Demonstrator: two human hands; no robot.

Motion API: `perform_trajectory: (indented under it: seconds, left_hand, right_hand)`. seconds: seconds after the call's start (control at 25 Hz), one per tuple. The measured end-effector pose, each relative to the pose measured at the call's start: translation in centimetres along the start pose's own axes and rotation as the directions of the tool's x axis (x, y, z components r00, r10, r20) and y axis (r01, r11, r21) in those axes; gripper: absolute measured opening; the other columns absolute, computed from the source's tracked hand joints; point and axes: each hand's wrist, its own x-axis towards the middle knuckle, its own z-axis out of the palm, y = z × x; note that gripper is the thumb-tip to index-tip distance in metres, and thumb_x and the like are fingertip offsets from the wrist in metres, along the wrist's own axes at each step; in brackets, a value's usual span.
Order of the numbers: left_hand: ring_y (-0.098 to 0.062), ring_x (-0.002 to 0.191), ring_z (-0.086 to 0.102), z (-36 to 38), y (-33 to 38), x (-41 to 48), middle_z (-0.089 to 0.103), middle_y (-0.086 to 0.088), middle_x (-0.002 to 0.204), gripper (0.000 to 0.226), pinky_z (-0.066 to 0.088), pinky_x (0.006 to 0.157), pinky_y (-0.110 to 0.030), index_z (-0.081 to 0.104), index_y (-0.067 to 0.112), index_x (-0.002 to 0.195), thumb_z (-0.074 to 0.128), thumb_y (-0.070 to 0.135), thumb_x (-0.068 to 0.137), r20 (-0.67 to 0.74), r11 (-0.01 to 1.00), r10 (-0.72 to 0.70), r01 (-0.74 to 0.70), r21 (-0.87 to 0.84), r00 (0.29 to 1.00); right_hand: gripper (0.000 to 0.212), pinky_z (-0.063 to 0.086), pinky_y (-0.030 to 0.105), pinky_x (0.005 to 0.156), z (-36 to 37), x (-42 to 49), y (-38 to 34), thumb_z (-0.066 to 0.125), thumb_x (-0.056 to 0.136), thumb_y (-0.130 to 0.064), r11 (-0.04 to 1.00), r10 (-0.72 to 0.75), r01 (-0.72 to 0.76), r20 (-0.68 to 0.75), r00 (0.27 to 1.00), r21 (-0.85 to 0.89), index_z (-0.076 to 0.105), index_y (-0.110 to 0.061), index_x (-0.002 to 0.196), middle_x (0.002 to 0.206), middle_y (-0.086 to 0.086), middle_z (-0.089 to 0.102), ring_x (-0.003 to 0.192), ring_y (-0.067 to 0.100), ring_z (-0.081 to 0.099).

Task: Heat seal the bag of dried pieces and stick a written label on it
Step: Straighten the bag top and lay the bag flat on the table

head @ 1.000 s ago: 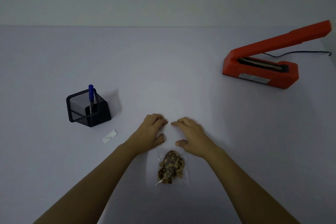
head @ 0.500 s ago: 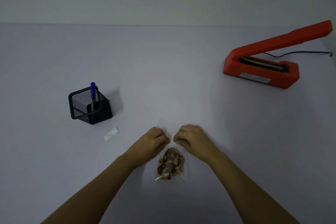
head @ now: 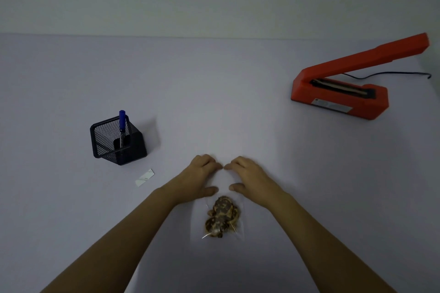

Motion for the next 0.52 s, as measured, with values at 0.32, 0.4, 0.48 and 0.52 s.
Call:
perform_trajectory:
  seconds: [0.32,0.4,0.48,0.52]
  left_hand:
    - [-0.024,0.123,0.024,-1.7,0.4,2.6,0.026,-0.007,0.138,0.102,0.028,0.104,-0.033,0.023,0.013,0.141,0.08,0.044,0.062,0.104,0.986,-0.127,0.114,0.124,0.986]
    - [-0.026,0.127,0.021,-1.9,0.6,3.0,0.02,-0.008,0.142,0.108,0.026,0.107,-0.034,0.02,0.012,0.141,0.082,0.044,0.059,0.114,0.98,-0.144,0.127,0.152,0.983]
    - [-0.027,0.128,0.019,-2.1,0.7,3.4,0.018,-0.009,0.143,0.109,0.026,0.107,-0.035,0.021,0.011,0.141,0.083,0.043,0.057,0.118,0.977,-0.158,0.138,0.16,0.98]
    - [-0.027,0.128,0.019,-2.2,0.7,3.6,0.017,-0.008,0.142,0.107,0.027,0.107,-0.035,0.022,0.011,0.14,0.083,0.042,0.058,0.123,0.979,-0.169,0.151,0.138,0.978]
  right_hand:
    - [0.09,0.026,0.037,0.106,-1.3,1.5,0.2,0.077,0.07,-0.035,0.99,0.116,-0.11,0.067,0.991,-0.087,0.025,-0.017,0.142,0.141,0.002,0.028,0.13,0.021,0.027]
    - [0.096,0.023,0.038,0.107,-1.6,1.7,0.3,0.078,0.067,-0.038,0.987,0.137,-0.13,0.069,0.988,-0.091,0.023,-0.019,0.143,0.145,0.002,0.021,0.134,0.021,0.021]
    - [0.104,0.019,0.04,0.11,-1.8,2.0,0.4,0.08,0.063,-0.04,0.982,0.168,-0.16,0.073,0.983,-0.098,0.019,-0.02,0.144,0.149,0.002,0.015,0.137,0.021,0.015]
    - [0.108,0.018,0.041,0.111,-1.9,2.2,0.5,0.081,0.062,-0.042,0.979,0.182,-0.174,0.071,0.981,-0.103,0.016,-0.019,0.144,0.151,0.003,0.012,0.139,0.022,0.012]
